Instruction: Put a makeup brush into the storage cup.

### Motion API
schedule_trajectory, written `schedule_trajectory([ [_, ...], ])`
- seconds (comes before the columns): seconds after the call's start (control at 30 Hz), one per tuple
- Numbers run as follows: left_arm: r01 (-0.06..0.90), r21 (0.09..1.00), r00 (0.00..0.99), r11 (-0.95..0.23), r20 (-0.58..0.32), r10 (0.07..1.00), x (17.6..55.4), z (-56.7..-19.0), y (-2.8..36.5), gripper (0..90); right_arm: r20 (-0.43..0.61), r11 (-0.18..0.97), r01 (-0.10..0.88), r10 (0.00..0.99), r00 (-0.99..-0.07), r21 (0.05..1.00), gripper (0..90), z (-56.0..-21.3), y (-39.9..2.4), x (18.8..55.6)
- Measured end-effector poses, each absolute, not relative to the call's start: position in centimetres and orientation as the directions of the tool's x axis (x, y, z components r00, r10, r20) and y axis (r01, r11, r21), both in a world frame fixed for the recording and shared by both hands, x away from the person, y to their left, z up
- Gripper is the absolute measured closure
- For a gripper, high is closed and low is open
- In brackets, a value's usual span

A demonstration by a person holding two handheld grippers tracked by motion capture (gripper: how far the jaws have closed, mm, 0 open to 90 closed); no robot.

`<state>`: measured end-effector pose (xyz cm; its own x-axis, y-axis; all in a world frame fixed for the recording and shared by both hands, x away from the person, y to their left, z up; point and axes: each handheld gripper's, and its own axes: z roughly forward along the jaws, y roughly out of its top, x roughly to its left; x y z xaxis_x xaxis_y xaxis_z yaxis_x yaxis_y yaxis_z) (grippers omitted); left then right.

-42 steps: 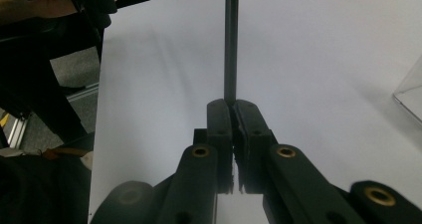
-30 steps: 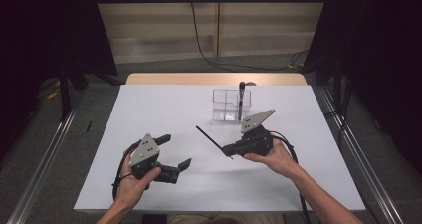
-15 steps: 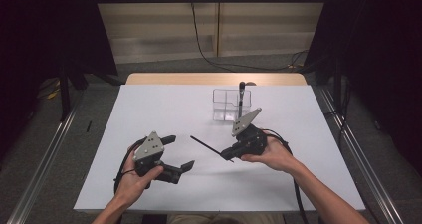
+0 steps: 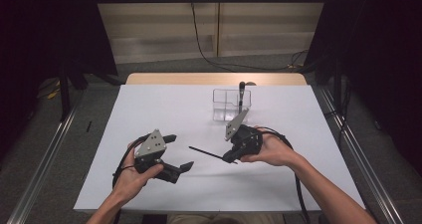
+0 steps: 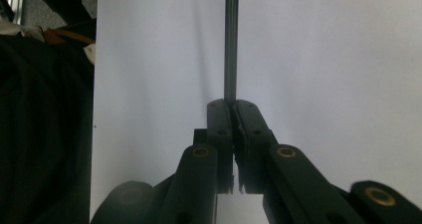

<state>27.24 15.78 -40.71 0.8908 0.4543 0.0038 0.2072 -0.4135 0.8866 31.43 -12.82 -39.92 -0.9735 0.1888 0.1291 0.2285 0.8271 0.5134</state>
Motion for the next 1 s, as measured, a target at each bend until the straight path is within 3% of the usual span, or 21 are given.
schedule_trajectory([
  [1.0,0.216,0.799,0.924,-0.561,0.019,0.381,28.2,-40.4,14.6,2.7,0.115,0.954,0.127,0.098,-0.988,0.273,86.1,-40.6,-10.3,31.9],
])
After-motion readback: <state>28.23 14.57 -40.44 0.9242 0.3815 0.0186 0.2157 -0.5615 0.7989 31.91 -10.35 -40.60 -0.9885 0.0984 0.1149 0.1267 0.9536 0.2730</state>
